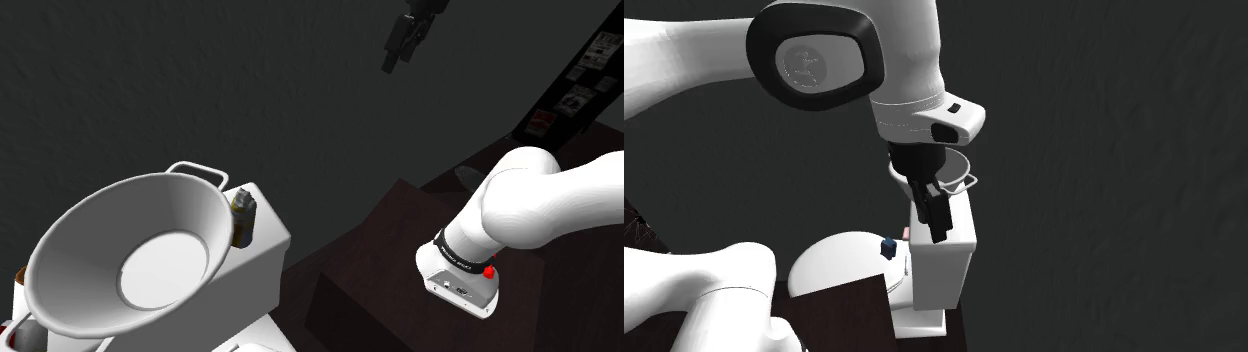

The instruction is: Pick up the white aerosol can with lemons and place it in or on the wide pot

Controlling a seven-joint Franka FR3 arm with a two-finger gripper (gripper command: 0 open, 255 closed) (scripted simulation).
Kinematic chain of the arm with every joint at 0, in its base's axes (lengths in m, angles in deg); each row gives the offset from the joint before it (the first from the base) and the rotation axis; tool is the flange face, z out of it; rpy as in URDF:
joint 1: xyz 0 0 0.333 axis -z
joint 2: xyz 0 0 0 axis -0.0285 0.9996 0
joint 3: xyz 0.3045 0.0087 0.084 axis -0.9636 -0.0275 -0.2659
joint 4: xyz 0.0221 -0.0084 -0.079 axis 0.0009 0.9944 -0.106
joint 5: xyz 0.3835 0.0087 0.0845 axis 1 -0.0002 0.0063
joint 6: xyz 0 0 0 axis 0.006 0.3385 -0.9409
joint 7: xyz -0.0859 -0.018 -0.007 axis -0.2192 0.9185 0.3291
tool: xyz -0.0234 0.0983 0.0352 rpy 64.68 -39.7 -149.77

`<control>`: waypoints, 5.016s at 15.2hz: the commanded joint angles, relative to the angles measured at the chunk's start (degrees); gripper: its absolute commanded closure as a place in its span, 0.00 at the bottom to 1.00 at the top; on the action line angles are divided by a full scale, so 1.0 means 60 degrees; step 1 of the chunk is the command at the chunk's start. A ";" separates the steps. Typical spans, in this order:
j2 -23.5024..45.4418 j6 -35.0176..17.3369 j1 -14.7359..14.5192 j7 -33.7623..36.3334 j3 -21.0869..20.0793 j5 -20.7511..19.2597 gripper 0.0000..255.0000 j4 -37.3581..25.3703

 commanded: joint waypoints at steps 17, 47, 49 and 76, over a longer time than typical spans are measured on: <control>0.1351 -0.3694 -0.1518 0.1822 -0.2001 0.2332 0.00 0.1743; 0.5651 -0.8358 -0.2677 0.3298 -0.4235 0.3505 0.00 0.1016; 0.5651 -0.8358 -0.2677 0.3298 -0.4235 0.3505 1.00 0.1016; 0.4583 -0.5785 -0.2552 0.3688 -0.3973 0.3240 1.00 -0.0521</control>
